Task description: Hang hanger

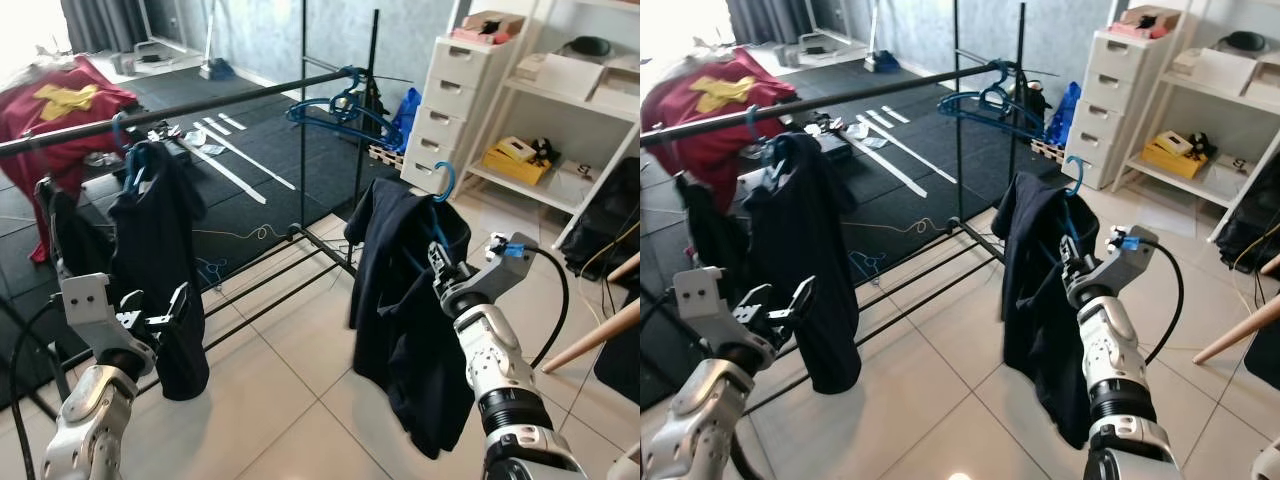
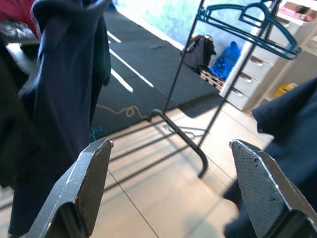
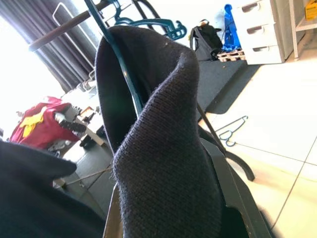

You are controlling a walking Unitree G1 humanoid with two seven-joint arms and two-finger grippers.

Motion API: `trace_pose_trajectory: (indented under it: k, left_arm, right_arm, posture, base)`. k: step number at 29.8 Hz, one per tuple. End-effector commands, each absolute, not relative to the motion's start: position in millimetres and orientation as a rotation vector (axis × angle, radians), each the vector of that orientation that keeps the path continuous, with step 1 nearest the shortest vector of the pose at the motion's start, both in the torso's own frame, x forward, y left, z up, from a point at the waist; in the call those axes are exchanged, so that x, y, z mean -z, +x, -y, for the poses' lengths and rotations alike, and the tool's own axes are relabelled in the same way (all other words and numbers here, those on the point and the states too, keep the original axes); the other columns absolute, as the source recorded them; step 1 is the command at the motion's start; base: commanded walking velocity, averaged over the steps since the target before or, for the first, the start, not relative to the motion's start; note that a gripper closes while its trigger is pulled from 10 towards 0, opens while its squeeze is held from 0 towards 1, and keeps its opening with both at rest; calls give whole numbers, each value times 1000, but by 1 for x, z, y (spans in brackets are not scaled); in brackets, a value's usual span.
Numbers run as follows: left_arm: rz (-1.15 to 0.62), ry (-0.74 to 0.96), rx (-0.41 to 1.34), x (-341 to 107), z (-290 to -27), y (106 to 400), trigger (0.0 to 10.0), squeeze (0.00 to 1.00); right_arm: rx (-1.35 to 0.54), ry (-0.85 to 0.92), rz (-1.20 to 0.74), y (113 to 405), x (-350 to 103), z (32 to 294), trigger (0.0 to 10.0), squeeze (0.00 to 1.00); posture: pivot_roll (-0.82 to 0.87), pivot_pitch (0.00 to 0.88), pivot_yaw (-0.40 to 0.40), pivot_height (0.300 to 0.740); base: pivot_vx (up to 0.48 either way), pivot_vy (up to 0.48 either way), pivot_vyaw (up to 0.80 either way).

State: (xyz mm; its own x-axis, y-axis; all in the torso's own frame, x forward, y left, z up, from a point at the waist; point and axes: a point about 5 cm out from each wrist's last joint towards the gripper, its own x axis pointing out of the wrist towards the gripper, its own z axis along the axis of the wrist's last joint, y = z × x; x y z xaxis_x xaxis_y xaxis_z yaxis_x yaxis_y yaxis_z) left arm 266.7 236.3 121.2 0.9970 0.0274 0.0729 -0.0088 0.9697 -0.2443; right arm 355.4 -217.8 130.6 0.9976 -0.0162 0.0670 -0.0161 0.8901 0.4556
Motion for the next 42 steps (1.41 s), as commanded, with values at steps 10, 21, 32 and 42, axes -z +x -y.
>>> trace_pose_trajectory:
  k: [10, 21, 32, 42]
  left_arm:
    - [48, -223, -153, -113, -247, 254, 10000, 0]
    - [22, -223, -211, -109, -250, 255, 10000, 0]
    - [21, -249, -206, -109, -249, 255, 10000, 0]
    - [55, -289, -151, -114, -244, 253, 10000, 0]
  right_arm:
    - [-107, 440, 84, 358, -138, 210, 10000, 0]
    - [-277, 406, 81, 357, -143, 200, 10000, 0]
    - [-407, 365, 102, 356, -157, 187, 10000, 0]
    - [-412, 340, 146, 363, -180, 189, 10000, 0]
  posture:
    - [-94, 28, 4, 740]
    - [-94, 21, 2, 740]
    - [-90, 26, -2, 740]
    - [-78, 35, -4, 740]
  base:
    - [480, 0, 93]
    - [353, 0, 644]
    - [22, 0, 710]
    - [0, 0, 709]
